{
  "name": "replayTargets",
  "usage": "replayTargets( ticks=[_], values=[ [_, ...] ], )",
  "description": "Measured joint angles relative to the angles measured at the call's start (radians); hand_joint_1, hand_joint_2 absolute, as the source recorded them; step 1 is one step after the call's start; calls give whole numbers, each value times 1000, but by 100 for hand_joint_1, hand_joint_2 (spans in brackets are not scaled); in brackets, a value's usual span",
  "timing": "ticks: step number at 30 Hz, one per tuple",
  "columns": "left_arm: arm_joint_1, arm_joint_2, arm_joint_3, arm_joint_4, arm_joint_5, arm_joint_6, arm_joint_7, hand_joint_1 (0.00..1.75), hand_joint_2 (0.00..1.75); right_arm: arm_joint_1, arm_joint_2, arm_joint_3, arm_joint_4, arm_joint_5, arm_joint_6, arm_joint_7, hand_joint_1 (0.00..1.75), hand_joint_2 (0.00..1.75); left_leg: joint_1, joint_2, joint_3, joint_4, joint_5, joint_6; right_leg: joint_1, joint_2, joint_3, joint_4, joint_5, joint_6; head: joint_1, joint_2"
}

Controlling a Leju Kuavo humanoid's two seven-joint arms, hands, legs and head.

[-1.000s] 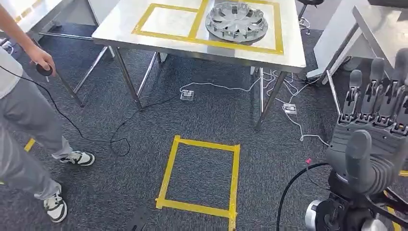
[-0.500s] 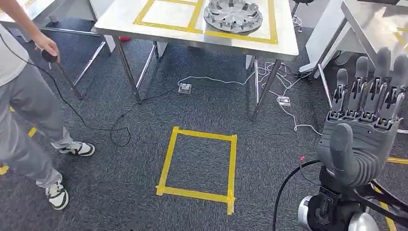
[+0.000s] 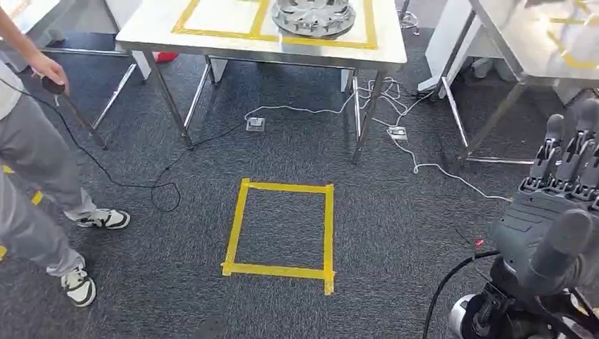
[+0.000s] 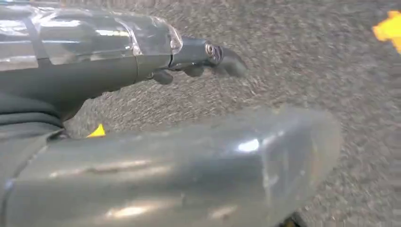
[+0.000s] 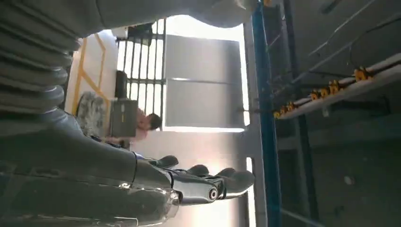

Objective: Take the parts from the cabinet and place them on the table.

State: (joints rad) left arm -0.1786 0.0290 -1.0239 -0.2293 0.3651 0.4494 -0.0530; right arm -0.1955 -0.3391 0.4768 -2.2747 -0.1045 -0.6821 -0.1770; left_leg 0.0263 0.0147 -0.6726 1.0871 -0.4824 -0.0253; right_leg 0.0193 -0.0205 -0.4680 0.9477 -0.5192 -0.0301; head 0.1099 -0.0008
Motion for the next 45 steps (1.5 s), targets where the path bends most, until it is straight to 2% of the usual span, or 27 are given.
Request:
replayTargets(
  ticks=[2, 4, 5, 7, 8, 9, 11, 14, 16, 18, 19, 20, 22, 23, 24, 28, 29, 30, 31, 34, 35, 37, 38, 39, 40, 44, 45],
  values=[
    [3, -1, 0, 0, 0, 0, 0, 0, 0, 9, 1, 0, 0, 31, 0, 0, 0, 0, -4, -21, -47, 139, -98, -3, -1, 19, -18, 1, 15, -1, -19, 0],
    [6, 0, -1, 0, 0, 0, 0, 0, 0, 15, 4, 1, 0, 43, 0, 0, 0, 0, -9, -20, -72, 233, -126, -5, 2, 36, -36, 8, 24, -1, -24, 0],
    [6, 0, -1, 0, 0, 0, -1, 0, 0, 18, 4, 1, 0, 45, 0, 0, 0, 0, -11, -19, -56, 220, -109, -4, 3, 45, -44, 14, 27, 0, -27, 0],
    [6, 0, -2, 0, 0, 0, -2, 0, 0, 20, 5, 1, 0, 48, 0, 0, 0, 0, -10, -30, 39, 82, -40, 1, 2, 66, -57, 28, 28, 2, -34, 0],
    [5, 0, -2, 0, 0, 0, -2, 0, 0, 20, 5, 1, 0, 50, 0, 0, 0, 0, -9, -64, 92, 1, -19, 5, 1, 73, -63, 38, 27, 4, -38, 0],
    [5, 2, -2, 0, 0, 0, -2, 0, 0, 20, 5, 1, -1, 51, 0, 0, 0, 0, -3, -118, 121, -35, -43, 11, 2, 79, -75, 47, 24, 9, -39, 0],
    [7, 1, -2, 0, 0, -1, -2, 0, 0, 20, 7, 0, -1, 51, -1, 0, 0, 0, -5, -101, 115, -44, -39, 10, 0, 100, -84, 61, 24, 18, -42, 0],
    [5, -2, -3, 0, 0, -1, -3, 0, 0, 21, 8, 0, -6, 54, -1, 1, 0, 0, 4, -61, 114, -52, -32, 24, -1, 119, -95, 69, 24, 31, -43, 0],
    [7, -2, -3, 0, 0, -2, -5, 0, 0, 12, 8, 0, -9, 63, -2, 10, 0, 0, 6, -32, 112, -52, -31, 29, -5, 52, -144, 170, -45, 53, -20, 0],
    [12, -2, -3, 0, 0, -3, -8, 0, 0, 14, 10, 1, -9, 71, -2, 21, 0, 0, 5, 1, 108, -52, -31, 29, -18, 32, -211, 320, -111, 68, -14, 0],
    [13, 0, -3, 1, 0, -3, -8, 0, 0, 15, 10, 1, -9, 75, -2, 24, 0, 0, 6, 17, 107, -52, -31, 29, -24, 28, -227, 357, -117, 73, -13, 0],
    [12, 1, -3, 1, 0, -5, -9, 0, 0, 15, 10, 1, -9, 78, -2, 26, 0, 0, 6, 30, 107, -52, -31, 28, -29, 24, -221, 352, -103, 76, -11, 0],
    [10, -1, -4, 0, -4, -8, -11, 0, 0, 14, 10, 2, -13, 85, -2, 31, 0, 0, 8, 56, 108, -52, -33, 26, -35, 12, -154, 222, -19, 78, -10, 0],
    [9, -2, -5, 0, -6, -9, -13, 0, 0, 13, 9, 1, -18, 89, -1, 32, 0, 0, 9, 66, 111, -52, -34, 22, -35, -15, -105, 126, 26, 75, -8, 0],
    [10, -2, -5, 0, -8, -9, -14, 0, 0, 8, 9, 1, -22, 95, -1, 32, 0, 0, 7, 76, 113, -53, -34, 17, -27, -62, -77, 65, 24, 76, -4, 0],
    [9, -4, -6, 0, -9, -12, -16, 0, 0, 5, 9, 4, -27, 95, 0, 35, 0, 0, 3, 123, 121, -61, -32, -10, -15, -30, -87, 55, 23, 46, -3, 0],
    [7, -5, -6, 0, -9, -12, -17, 0, 0, 3, 9, 4, -32, 93, 0, 36, 0, 0, 6, 114, 121, -58, -42, -18, -24, -17, -77, 39, 33, 34, -3, 0],
    [4, -5, -6, 0, -9, -12, -19, 0, 0, 2, 9, 4, -35, 93, 1, 37, 0, 0, 10, 25, 116, -38, -59, -20, -22, -13, -75, 33, 37, 27, -14, 0],
    [4, -5, -6, 0, -9, -12, -20, 0, 0, -4, 9, 5, -37, 94, 1, 37, 0, 0, 7, -13, 89, 19, -97, -14, -22, -4, -75, 32, 39, 19, -19, 0],
    [14, -5, -6, 0, -6, -10, -19, 0, 0, 0, 10, 8, -37, 118, 0, 37, 0, 0, -1, -24, -18, 227, -176, -9, -12, 33, -77, 35, 37, 10, -42, 0],
    [16, -5, -6, 0, -4, -10, -20, 0, 0, 0, 10, 10, -37, 126, 0, 38, 0, 0, -3, -22, -27, 234, -161, -7, -9, 48, -76, 37, 36, 10, -44, 0],
    [16, -5, -6, 0, 2, -8, -21, 0, 0, 0, 10, 14, -38, 136, 0, 46, 0, 0, -5, -25, 15, 126, -72, 1, -7, 78, -75, 46, 32, 9, -47, 0],
    [16, -5, -6, 0, 3, -8, -22, 0, 0, 0, 10, 16, -39, 137, 0, 48, 0, 0, -5, -47, 49, 45, -24, 4, -7, 91, -75, 51, 28, 12, -48, 0],
    [16, -3, -6, 1, 3, -7, -23, 0, 0, 1, 10, 17, -40, 136, 0, 50, 0, 0, -2, -110, 71, -15, -6, 10, -10, 100, -79, 59, 22, 15, -50, 0],
    [17, -1, -6, 1, 4, -7, -23, 0, 0, -1, 11, 18, -39, 136, 0, 51, 0, 0, 7, -140, 85, -34, -18, 9, -6, 114, -89, 75, 15, 22, -50, 0],
    [17, 0, -8, 0, 5, -6, -26, 0, 0, -1, 13, 24, -41, 137, 0, 52, 0, 0, 6, -76, 92, -49, -23, 15, -19, 177, -104, 71, 22, 42, -52, 0],
    [15, 1, -8, 1, 4, -6, -26, 0, 0, 0, 13, 24, -42, 137, 0, 52, 0, 0, 7, -59, 100, -54, -22, 18, -13, 127, -109, 84, 12, 48, -50, 0]
  ],
)
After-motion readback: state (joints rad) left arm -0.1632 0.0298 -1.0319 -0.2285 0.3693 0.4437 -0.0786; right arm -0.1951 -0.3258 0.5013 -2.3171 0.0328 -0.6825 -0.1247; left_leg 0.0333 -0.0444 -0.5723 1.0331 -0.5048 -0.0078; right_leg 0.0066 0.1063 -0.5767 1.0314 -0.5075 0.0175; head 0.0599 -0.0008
